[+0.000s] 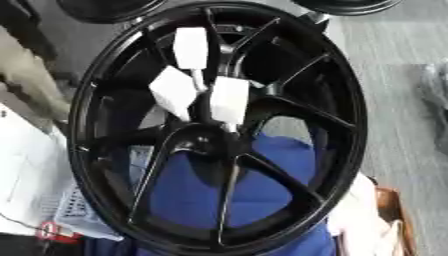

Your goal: Pull the pin out of the wheel hub.

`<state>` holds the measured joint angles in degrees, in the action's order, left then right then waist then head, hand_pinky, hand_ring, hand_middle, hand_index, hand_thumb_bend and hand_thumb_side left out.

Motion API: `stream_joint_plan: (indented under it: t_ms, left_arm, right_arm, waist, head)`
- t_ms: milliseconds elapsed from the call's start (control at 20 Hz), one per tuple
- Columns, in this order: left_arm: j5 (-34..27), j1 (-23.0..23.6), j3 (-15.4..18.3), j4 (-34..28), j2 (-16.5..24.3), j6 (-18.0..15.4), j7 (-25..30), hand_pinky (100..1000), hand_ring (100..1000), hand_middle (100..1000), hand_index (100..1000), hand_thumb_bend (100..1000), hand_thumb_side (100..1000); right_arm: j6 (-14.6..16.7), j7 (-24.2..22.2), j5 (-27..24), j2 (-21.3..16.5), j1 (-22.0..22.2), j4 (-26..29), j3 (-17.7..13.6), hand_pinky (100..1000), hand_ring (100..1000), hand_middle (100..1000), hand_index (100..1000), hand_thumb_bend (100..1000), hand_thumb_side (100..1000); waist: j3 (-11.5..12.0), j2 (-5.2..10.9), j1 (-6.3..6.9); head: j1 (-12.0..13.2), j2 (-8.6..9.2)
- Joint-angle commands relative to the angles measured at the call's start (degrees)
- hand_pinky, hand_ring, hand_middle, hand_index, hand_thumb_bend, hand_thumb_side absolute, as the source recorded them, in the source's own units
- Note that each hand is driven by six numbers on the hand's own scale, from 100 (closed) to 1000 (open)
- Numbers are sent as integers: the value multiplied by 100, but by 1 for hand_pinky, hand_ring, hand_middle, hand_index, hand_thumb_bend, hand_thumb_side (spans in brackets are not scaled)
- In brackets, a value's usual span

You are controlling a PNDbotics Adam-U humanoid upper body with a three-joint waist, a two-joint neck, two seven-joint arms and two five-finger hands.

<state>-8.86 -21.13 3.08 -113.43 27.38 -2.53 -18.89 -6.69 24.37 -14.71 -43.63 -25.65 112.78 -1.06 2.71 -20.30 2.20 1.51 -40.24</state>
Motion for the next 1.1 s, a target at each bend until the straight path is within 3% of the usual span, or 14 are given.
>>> stream_joint_plan:
  t_ms: [50, 350, 700, 1100]
  left_arm:
    - [137, -147, -71, -116, 625, 68, 195, 826, 666, 637, 718, 170, 586]
    - [460, -467, -375, -116, 1618, 424, 820, 821, 673, 647, 739, 178, 584]
    - [861, -911, -751, -116, 2703, 1054, 1962, 815, 688, 658, 755, 176, 601]
    - [1252, -1559, -1221, -114, 3362, 1116, 3097, 811, 706, 671, 768, 223, 572]
  right_arm:
    - [9, 20, 23, -156, -29, 82, -62, 744, 728, 723, 803, 118, 391]
    - [3, 25, 34, -201, 15, 92, -62, 744, 728, 723, 803, 116, 392]
    - [-15, 36, 37, -235, 79, 101, -61, 744, 727, 724, 802, 112, 396]
    - [-33, 14, 30, -259, 96, 91, -29, 744, 727, 724, 802, 108, 398]
  waist:
    - [-13, 159, 10]
    - [-61, 158, 36]
    - [-108, 149, 53]
    - [-108, 177, 72]
  head:
    - [-25, -29]
    - [-31, -47]
    - [-22, -89]
    - [-114, -82]
